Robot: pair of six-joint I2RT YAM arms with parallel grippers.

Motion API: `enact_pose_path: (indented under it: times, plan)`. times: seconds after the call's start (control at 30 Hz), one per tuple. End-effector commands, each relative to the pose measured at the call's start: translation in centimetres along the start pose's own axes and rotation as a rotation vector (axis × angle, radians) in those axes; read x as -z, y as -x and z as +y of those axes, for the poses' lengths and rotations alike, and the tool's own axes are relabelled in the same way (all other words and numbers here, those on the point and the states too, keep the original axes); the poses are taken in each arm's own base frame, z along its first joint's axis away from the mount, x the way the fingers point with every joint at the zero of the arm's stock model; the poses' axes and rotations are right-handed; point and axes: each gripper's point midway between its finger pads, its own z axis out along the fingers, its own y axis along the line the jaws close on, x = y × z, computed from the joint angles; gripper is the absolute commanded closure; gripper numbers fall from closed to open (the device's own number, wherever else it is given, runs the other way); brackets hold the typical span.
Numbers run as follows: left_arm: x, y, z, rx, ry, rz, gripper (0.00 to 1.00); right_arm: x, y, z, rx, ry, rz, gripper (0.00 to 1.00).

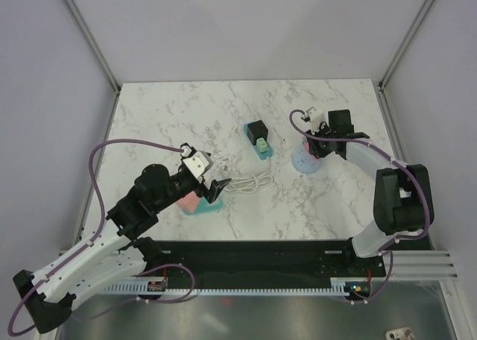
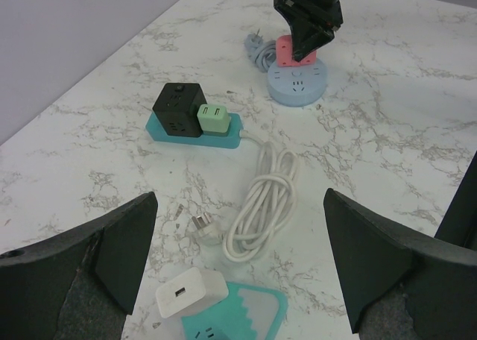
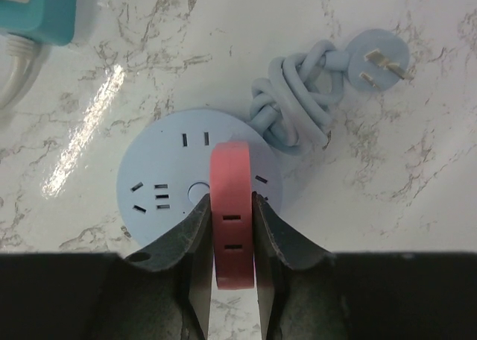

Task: Insert the plug

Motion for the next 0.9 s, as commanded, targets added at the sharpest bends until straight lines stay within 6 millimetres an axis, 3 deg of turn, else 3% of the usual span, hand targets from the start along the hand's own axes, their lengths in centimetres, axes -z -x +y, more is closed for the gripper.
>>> enact_pose_path:
  times: [0.0, 0.03, 0.2, 0.43, 0.5, 0.6, 0.83, 0.87]
  plan:
    - [0.1, 1.7, 0.5, 0.004, 0.023, -0.049, 0.0, 1.2, -2.0, 0.7, -0.057, 0.01, 0.078, 0.66]
    - [0.1, 1.7, 0.5, 0.005, 0.023, -0.047, 0.0, 1.5, -1.6, 0.6, -0.056, 0.005, 0.069, 0.59]
    - [0.1, 1.5, 0.7, 0.002, 0.031, -0.044, 0.0, 2.8, 1.6, -0.3, -0.041, -0.023, -0.006, 0.55]
    - [0.1, 1.3, 0.8, -0.004, 0.036, -0.037, 0.0, 4.9, 4.6, -0.9, -0.041, -0.046, -0.063, 0.41]
    - [0.1, 1.2, 0.8, -0.004, 0.036, -0.035, 0.0, 5.6, 5.5, -1.5, -0.057, -0.077, -0.074, 0.31]
    - [0.0, 1.2, 0.7, -0.002, 0.033, -0.035, 0.0, 7.3, 7.1, -1.3, -0.083, -0.077, -0.105, 0.02]
    - [0.0, 1.1, 0.6, 0.001, 0.031, -0.032, 0.0, 11.5, 11.8, 0.3, -0.316, -0.048, -0.28, 0.02]
    - [-0.1, 1.0, 0.7, 0.001, 0.033, -0.028, 0.0, 11.6, 11.7, 0.4, -0.365, -0.046, -0.287, 0.02]
